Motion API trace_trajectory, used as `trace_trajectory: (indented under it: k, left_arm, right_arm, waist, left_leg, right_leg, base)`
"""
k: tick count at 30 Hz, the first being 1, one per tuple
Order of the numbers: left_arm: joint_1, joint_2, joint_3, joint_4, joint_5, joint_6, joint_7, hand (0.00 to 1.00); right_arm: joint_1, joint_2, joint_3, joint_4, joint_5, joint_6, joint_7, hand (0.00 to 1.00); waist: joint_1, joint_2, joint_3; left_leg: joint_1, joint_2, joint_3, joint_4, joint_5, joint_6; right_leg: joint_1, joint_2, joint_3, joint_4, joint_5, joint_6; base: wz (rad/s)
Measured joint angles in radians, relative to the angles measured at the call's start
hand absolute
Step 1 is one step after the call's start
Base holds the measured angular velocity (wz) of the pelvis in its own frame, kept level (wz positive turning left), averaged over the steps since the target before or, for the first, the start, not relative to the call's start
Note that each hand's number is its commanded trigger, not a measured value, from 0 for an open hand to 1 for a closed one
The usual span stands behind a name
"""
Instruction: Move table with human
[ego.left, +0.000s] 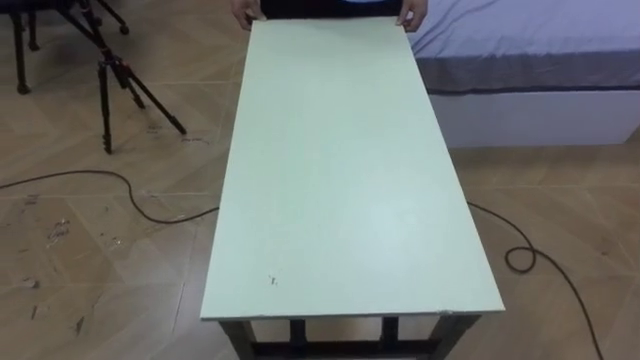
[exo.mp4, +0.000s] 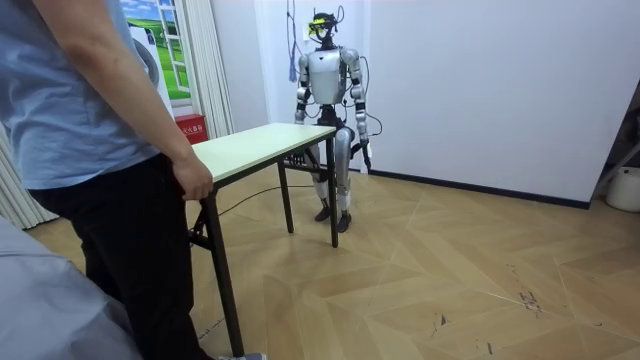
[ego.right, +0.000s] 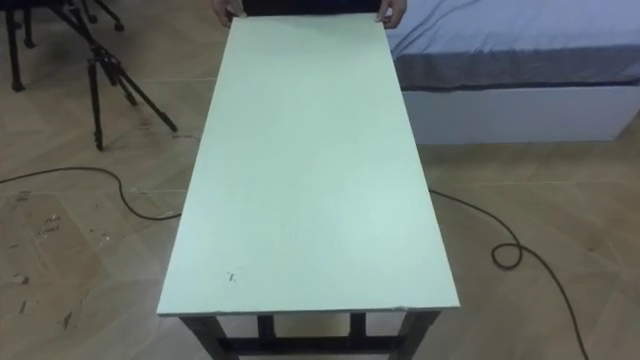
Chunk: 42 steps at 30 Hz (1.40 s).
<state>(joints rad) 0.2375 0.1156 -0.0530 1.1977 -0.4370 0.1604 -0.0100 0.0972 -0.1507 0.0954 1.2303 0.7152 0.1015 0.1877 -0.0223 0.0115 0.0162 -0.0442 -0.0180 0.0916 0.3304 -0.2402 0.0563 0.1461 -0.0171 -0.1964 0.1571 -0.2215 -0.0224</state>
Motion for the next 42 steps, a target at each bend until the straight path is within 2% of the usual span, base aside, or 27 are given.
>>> trace_trajectory:
  k: [1, 5, 8, 11, 12, 13, 14, 15, 16, 17, 18, 19, 20, 21, 22, 23, 25, 26, 28, 30, 34, 39, 42]
  left_arm:
    - [0.008, 0.002, -0.007, -0.001, -0.057, 0.000, -0.007, 0.00]
    - [0.015, 0.024, -0.071, -0.015, -0.144, 0.000, -0.028, 0.00]
    - [0.069, 0.044, -0.134, -0.098, -0.238, 0.001, -0.042, 0.00]
    - [0.160, 0.075, -0.204, -0.260, -0.341, 0.015, -0.044, 0.00]
    - [0.194, 0.095, -0.234, -0.332, -0.376, 0.027, -0.044, 0.00]
    - [0.233, 0.113, -0.247, -0.404, -0.416, 0.043, -0.040, 0.00]
    - [0.258, 0.126, -0.247, -0.446, -0.441, 0.044, -0.034, 0.00]
    - [0.300, 0.165, -0.249, -0.539, -0.496, 0.046, -0.026, 0.00]
    - [0.320, 0.197, -0.247, -0.622, -0.599, 0.035, -0.020, 0.00]
    - [0.323, 0.214, -0.262, -0.653, -0.624, 0.027, 0.006, 0.00]
    - [0.332, 0.223, -0.268, -0.686, -0.728, 0.001, 0.010, 0.00]
    - [0.335, 0.224, -0.278, -0.759, -0.830, -0.044, 0.006, 0.00]
    - [0.341, 0.226, -0.297, -0.799, -0.857, -0.080, 0.014, 0.00]
    - [0.351, 0.240, -0.318, -0.829, -0.913, -0.126, 0.011, 0.00]
    - [0.377, 0.260, -0.344, -0.860, -0.955, -0.158, 0.007, 0.00]
    - [0.387, 0.263, -0.349, -0.869, -0.972, -0.170, 0.007, 0.00]
    - [0.407, 0.274, -0.377, -0.894, -1.019, -0.224, 0.007, 0.00]
    - [0.409, 0.282, -0.387, -0.901, -1.025, -0.235, 0.007, 0.00]
    - [0.417, 0.316, -0.426, -0.928, -1.055, -0.271, 0.007, 0.00]
    - [0.419, 0.340, -0.450, -0.944, -1.070, -0.293, 0.007, 0.00]
    - [0.412, 0.382, -0.507, -0.965, -1.105, -0.327, 0.007, 0.00]
    - [0.377, 0.421, -0.566, -0.965, -1.112, -0.336, 0.007, 0.00]
    - [0.360, 0.447, -0.599, -0.970, -1.145, -0.339, 0.007, 0.00]
  right_arm:
    - [0.002, -0.001, 0.000, -0.030, 0.000, 0.000, 0.021, 0.00]
    - [0.031, -0.004, 0.007, -0.135, 0.013, -0.001, 0.076, 0.00]
    - [0.093, -0.030, 0.060, -0.258, 0.046, -0.017, 0.099, 0.00]
    - [0.178, -0.060, 0.092, -0.409, 0.125, -0.026, 0.106, 0.00]
    - [0.213, -0.075, 0.110, -0.478, 0.156, -0.031, 0.107, 0.00]
    - [0.243, -0.086, 0.128, -0.544, 0.163, -0.035, 0.109, 0.00]
    - [0.259, -0.091, 0.134, -0.578, 0.166, -0.036, 0.110, 0.00]
    - [0.289, -0.104, 0.148, -0.640, 0.194, -0.037, 0.112, 0.00]
    - [0.309, -0.127, 0.170, -0.693, 0.236, -0.038, 0.116, 0.00]
    - [0.319, -0.137, 0.185, -0.711, 0.262, -0.038, 0.124, 0.00]
    - [0.319, -0.149, 0.210, -0.745, 0.305, -0.041, 0.137, 0.00]
    - [0.330, -0.160, 0.229, -0.787, 0.346, -0.050, 0.151, 0.00]
    - [0.341, -0.165, 0.245, -0.809, 0.367, -0.054, 0.162, 0.00]
    - [0.347, -0.172, 0.287, -0.851, 0.407, -0.058, 0.184, 0.00]
    - [0.349, -0.170, 0.325, -0.889, 0.427, -0.062, 0.210, 0.00]
    - [0.352, -0.169, 0.344, -0.909, 0.428, -0.065, 0.220, 0.00]
    - [0.370, -0.174, 0.407, -0.983, 0.428, -0.066, 0.254, 0.00]
    - [0.373, -0.175, 0.419, -0.998, 0.427, -0.066, 0.258, 0.00]
    - [0.372, -0.191, 0.455, -1.045, 0.427, -0.068, 0.290, 0.00]
    - [0.369, -0.208, 0.474, -1.058, 0.427, -0.080, 0.312, 0.00]
    - [0.342, -0.255, 0.517, -1.059, 0.440, -0.108, 0.318, 0.00]
    - [0.318, -0.288, 0.562, -1.059, 0.460, -0.133, 0.317, 0.00]
    - [0.314, -0.289, 0.572, -1.060, 0.463, -0.138, 0.316, 0.00]
  waist:
    - [0.000, 0.001, 0.0000]
    - [0.001, 0.001, -0.0003]
    - [0.003, 0.001, -0.0006]
    - [0.001, 0.000, -0.0002]
    - [-0.001, -0.003, 0.0012]
    - [-0.003, -0.007, 0.0021]
    - [-0.003, -0.009, 0.0024]
    - [-0.002, -0.012, 0.0027]
    - [-0.002, -0.012, 0.0030]
    - [0.002, -0.010, 0.0023]
    - [-0.004, -0.012, 0.0052]
    - [-0.005, -0.006, 0.0028]
    - [-0.003, -0.006, 0.0014]
    - [-0.001, -0.002, -0.0022]
    - [-0.012, 0.000, -0.0042]
    - [-0.020, 0.001, -0.0043]
    - [-0.024, 0.003, -0.0055]
    - [-0.024, 0.006, -0.0072]
    - [-0.026, 0.005, -0.0067]
    - [-0.027, 0.010, -0.0032]
    - [-0.027, 0.017, -0.0037]
    - [-0.030, 0.035, -0.0033]
    - [-0.033, 0.038, -0.0002]
  left_leg:
    - [-0.005, 0.000, -0.001, 0.001, 0.000, 0.000]
    - [-0.021, -0.001, -0.013, 0.009, 0.000, 0.000]
    - [-0.028, 0.000, -0.014, 0.012, 0.000, 0.000]
    - [-0.029, 0.001, -0.014, 0.014, 0.000, 0.000]
    - [-0.029, 0.001, -0.014, 0.013, 0.000, 0.000]
    - [-0.030, 0.001, -0.014, 0.013, 0.000, 0.000]
    - [-0.031, 0.002, -0.014, 0.013, 0.000, 0.000]
    - [-0.033, 0.003, -0.016, 0.015, 0.000, -0.001]
    - [-0.036, 0.002, -0.020, 0.016, 0.000, -0.001]
    - [-0.036, 0.002, -0.019, 0.015, 0.000, -0.001]
    - [-0.039, 0.002, -0.018, 0.015, 0.001, -0.002]
    - [-0.042, 0.001, -0.014, 0.016, 0.003, 0.001]
    - [-0.044, 0.000, -0.013, 0.015, 0.005, 0.002]
    - [-0.041, -0.002, -0.007, 0.014, 0.007, 0.001]
    - [-0.040, -0.002, -0.004, 0.013, 0.007, 0.001]
    - [-0.041, -0.003, -0.004, 0.013, 0.008, 0.001]
    - [-0.049, -0.006, -0.004, 0.014, 0.010, 0.005]
    - [-0.051, -0.007, -0.004, 0.014, 0.011, 0.006]
    - [-0.052, -0.011, -0.007, 0.012, 0.011, 0.006]
    - [-0.055, -0.012, -0.008, 0.011, 0.010, 0.007]
    - [-0.066, -0.012, -0.012, 0.012, 0.011, 0.010]
    - [-0.067, -0.012, -0.012, 0.008, 0.013, 0.012]
    - [-0.067, -0.012, -0.013, 0.007, 0.013, 0.012]
  right_leg:
    - [-0.005, 0.000, -0.002, 0.003, 0.000, 0.000]
    - [-0.012, 0.000, -0.021, 0.003, 0.000, 0.000]
    - [-0.021, -0.001, -0.022, 0.009, 0.000, 0.000]
    - [-0.023, -0.001, -0.022, 0.014, 0.000, 0.000]
    - [-0.023, -0.001, -0.023, 0.014, 0.000, 0.000]
    - [-0.025, -0.001, -0.023, 0.015, 0.000, 0.000]
    - [-0.026, 0.000, -0.023, 0.015, 0.000, 0.001]
    - [-0.027, 0.001, -0.023, 0.016, 0.000, 0.001]
    - [-0.029, 0.000, -0.024, 0.019, 0.000, 0.001]
    - [-0.032, 0.000, -0.022, 0.022, 0.000, 0.001]
    - [-0.036, 0.000, -0.023, 0.030, -0.001, 0.002]
    - [-0.038, -0.003, -0.022, 0.029, -0.002, 0.002]
    - [-0.042, -0.004, -0.018, 0.031, -0.003, 0.002]
    - [-0.044, -0.004, -0.007, 0.030, -0.005, 0.001]
    - [-0.045, -0.005, -0.004, 0.031, -0.006, 0.002]
    - [-0.047, -0.006, -0.004, 0.031, -0.006, 0.002]
    - [-0.059, -0.007, -0.001, 0.034, -0.006, 0.003]
    - [-0.060, -0.007, -0.001, 0.035, -0.006, 0.004]
    - [-0.062, -0.005, -0.001, 0.041, -0.007, 0.006]
    - [-0.064, -0.007, -0.002, 0.045, -0.007, 0.008]
    - [-0.068, -0.006, -0.002, 0.049, -0.005, 0.011]
    - [-0.079, -0.007, 0.000, 0.064, -0.005, 0.011]
    - [-0.080, -0.007, 0.001, 0.064, -0.005, 0.011]
  base:
    - [0.06]
    - [0.12]
    - [0.00]
    - [0.00]
    - [0.00]
    - [0.00]
    - [0.00]
    - [0.09]
    - [0.06]
    - [0.00]
    - [-0.08]
    - [-0.06]
    - [-0.16]
    - [-0.23]
    - [-0.21]
    - [0.00]
    - [0.07]
    - [0.06]
    - [0.02]
    - [0.00]
    - [0.02]
    - [0.00]
    - [0.00]
